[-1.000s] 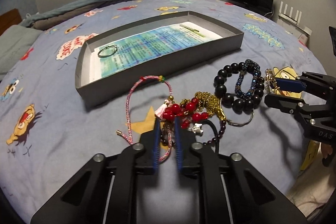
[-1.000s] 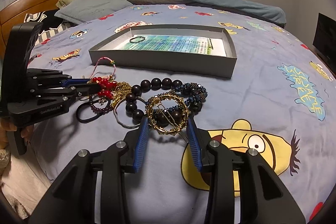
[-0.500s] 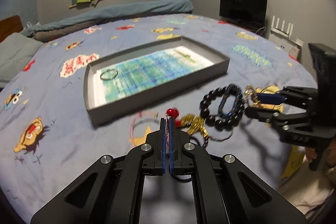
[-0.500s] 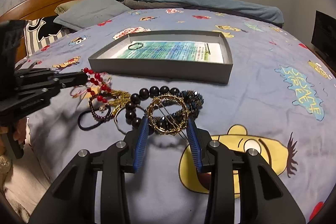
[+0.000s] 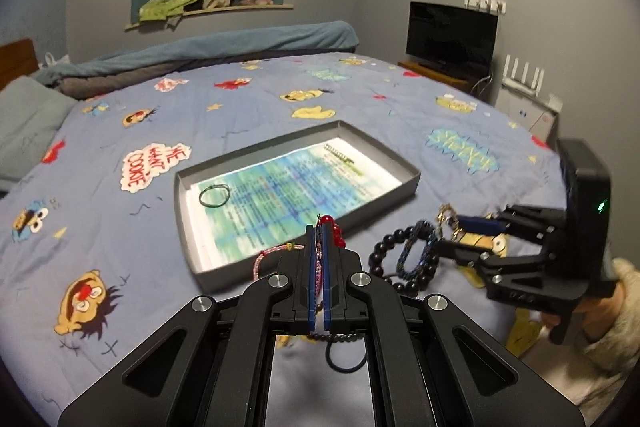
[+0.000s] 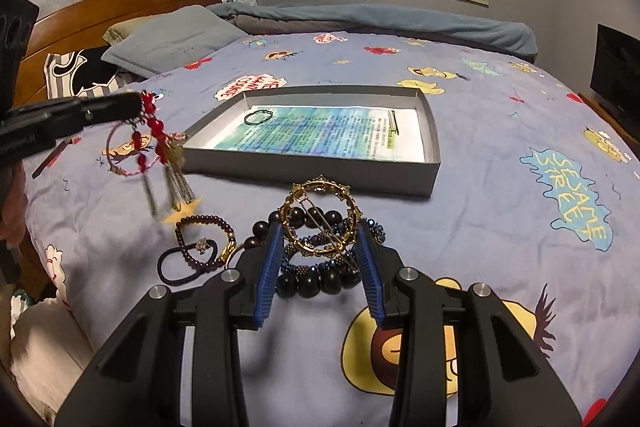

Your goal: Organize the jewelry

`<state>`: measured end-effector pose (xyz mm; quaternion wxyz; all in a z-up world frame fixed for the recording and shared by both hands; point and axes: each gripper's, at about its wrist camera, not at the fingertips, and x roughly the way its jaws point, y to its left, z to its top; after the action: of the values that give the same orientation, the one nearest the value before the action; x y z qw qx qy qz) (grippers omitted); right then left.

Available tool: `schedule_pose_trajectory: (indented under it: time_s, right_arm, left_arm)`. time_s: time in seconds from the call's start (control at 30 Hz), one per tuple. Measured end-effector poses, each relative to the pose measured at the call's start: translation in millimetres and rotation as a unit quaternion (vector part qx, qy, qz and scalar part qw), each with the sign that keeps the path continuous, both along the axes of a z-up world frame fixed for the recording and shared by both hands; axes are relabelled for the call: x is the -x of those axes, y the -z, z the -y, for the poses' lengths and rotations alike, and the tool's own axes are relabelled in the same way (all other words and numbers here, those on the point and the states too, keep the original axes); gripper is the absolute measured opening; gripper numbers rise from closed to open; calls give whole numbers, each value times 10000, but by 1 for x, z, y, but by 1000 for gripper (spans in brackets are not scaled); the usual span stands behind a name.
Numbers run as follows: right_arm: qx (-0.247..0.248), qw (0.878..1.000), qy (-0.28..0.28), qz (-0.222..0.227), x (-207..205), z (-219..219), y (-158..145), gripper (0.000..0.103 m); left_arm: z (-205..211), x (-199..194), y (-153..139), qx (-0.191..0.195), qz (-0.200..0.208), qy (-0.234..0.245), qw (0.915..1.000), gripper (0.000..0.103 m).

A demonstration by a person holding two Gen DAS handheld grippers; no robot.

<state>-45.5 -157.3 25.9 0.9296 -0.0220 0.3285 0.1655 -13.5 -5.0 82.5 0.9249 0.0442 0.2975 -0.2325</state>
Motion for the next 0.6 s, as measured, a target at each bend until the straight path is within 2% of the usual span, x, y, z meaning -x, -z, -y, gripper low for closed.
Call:
schedule_pose_trajectory:
  time_s: [0.33,0.43,0.6]
  right_arm:
    - [9,9999,-20,162,-6,-4,-15,37]
    - [14,9999,-38,154,-5,-5,-15,37]
    - [10,10000,-69,60,-5,-7,-9,37]
  left_arm:
    - [-13,-4,-10,-36,-79,-37,10000,3]
    - [-13,-3,1,-126,-198,-12,9997,3]
    - [-18,-3,35,-253,-570,-67,9980,3]
